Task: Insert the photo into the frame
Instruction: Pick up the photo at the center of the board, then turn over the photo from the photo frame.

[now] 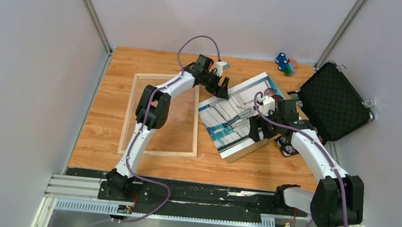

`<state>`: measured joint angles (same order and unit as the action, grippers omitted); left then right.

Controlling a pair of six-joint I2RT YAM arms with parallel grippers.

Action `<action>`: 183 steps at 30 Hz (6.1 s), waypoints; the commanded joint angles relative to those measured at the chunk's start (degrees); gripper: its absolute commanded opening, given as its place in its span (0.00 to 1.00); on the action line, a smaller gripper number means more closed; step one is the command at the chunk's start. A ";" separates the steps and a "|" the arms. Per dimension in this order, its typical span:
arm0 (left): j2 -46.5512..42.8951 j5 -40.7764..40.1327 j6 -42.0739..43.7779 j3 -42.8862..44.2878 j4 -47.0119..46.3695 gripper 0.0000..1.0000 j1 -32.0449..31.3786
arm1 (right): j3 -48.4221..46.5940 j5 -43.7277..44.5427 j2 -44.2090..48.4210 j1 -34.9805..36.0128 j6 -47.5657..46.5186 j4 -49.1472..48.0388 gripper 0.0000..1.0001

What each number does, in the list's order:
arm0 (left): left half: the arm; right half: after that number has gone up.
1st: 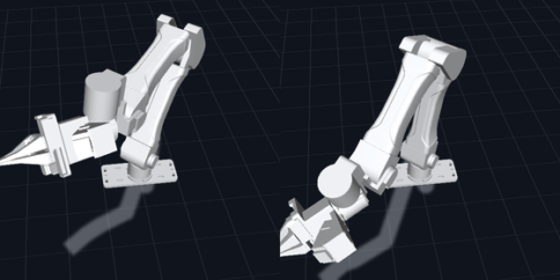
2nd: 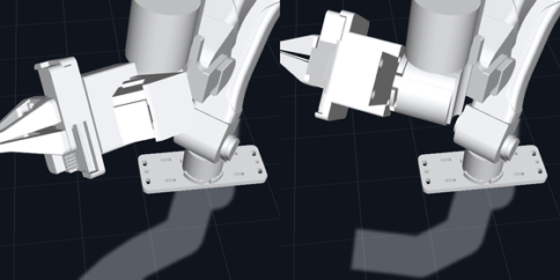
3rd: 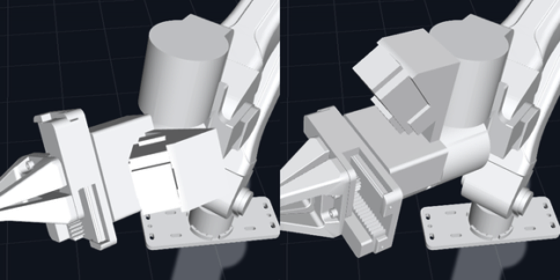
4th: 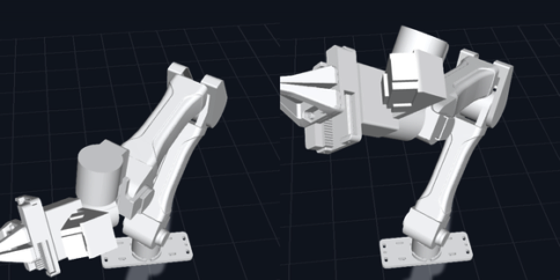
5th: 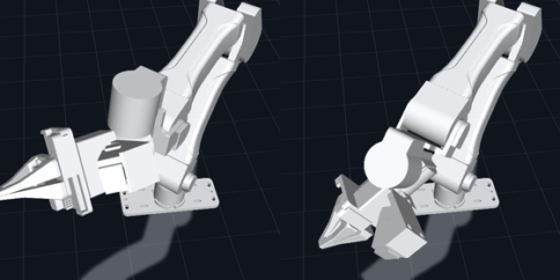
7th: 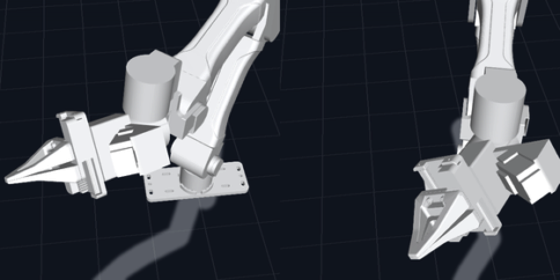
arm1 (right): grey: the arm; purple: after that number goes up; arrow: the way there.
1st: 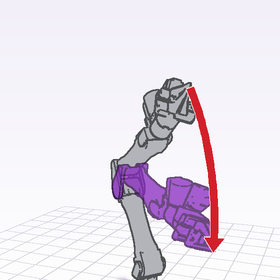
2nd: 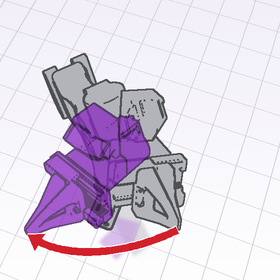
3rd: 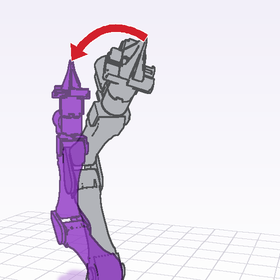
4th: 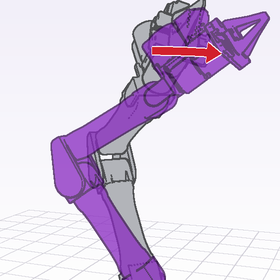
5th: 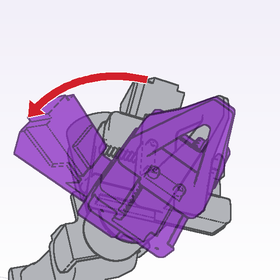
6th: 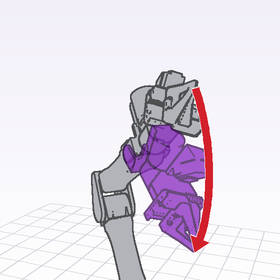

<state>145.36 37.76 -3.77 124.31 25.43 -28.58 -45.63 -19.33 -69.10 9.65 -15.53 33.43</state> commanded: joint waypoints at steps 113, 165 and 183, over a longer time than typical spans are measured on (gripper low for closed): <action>-36.67 -30.92 9.62 21.90 40.12 0.00 10.13 | -36.90 -16.26 -20.56 1.87 29.83 -7.08 0.74; -34.95 -33.88 -13.50 -30.04 8.28 0.00 -18.22 | -16.53 -27.95 -29.00 -2.29 59.88 -29.10 0.79; -30.51 -32.48 -14.06 -27.03 9.30 0.11 -21.07 | -16.96 -28.35 -36.20 0.67 60.26 -30.19 0.62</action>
<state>114.13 4.01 -16.69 94.48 35.73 -49.01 -60.82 -46.85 -104.51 9.82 43.62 5.63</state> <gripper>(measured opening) 0.056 0.647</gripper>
